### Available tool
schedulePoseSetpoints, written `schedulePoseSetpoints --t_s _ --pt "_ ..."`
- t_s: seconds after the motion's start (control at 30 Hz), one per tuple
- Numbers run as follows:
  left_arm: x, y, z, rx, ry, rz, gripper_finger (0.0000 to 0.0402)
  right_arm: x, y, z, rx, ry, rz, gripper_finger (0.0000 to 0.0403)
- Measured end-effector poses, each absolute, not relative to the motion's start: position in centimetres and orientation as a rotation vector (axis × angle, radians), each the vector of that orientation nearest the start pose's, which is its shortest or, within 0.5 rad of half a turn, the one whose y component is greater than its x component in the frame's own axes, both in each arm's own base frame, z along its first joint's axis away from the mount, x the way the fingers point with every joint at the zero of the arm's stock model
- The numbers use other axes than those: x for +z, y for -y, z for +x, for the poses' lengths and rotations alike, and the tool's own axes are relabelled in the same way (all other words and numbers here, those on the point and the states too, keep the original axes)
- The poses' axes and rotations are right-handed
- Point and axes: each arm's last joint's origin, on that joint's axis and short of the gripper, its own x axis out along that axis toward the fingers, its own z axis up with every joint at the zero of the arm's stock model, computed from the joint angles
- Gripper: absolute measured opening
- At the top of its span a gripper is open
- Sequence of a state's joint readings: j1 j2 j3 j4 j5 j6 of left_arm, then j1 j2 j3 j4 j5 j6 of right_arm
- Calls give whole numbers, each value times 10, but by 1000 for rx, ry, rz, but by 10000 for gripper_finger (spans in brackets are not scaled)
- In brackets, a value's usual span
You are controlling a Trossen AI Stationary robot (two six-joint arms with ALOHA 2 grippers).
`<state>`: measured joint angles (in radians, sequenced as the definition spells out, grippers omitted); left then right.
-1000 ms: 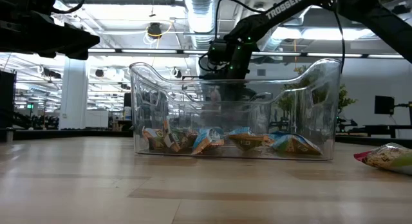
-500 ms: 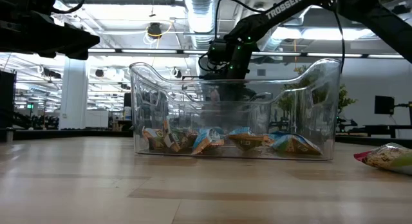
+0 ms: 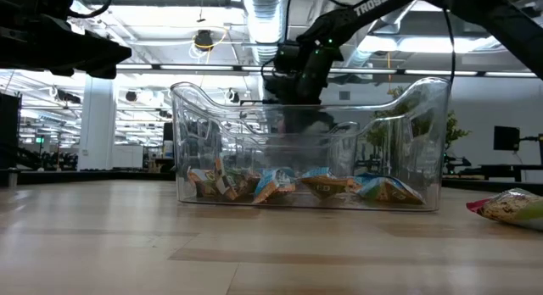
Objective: Pick and place Granola Bars by type
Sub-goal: Put the red granola bar into the top transparent bin
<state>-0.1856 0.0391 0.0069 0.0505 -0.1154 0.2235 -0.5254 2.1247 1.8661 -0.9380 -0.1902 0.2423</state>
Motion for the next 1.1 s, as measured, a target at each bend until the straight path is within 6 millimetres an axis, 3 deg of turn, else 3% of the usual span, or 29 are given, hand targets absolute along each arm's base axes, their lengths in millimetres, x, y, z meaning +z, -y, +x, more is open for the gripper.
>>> schedulePoseSetpoints --t_s 0.53,0.83,1.1 --pt "168 15 98 -70 27 221 114 304 170 382 -305 -951 572 79" --pt "168 15 98 -70 26 221 114 324 128 387 -162 -926 413 79" --pt "168 15 98 -70 26 220 114 333 87 378 -41 -898 284 79"
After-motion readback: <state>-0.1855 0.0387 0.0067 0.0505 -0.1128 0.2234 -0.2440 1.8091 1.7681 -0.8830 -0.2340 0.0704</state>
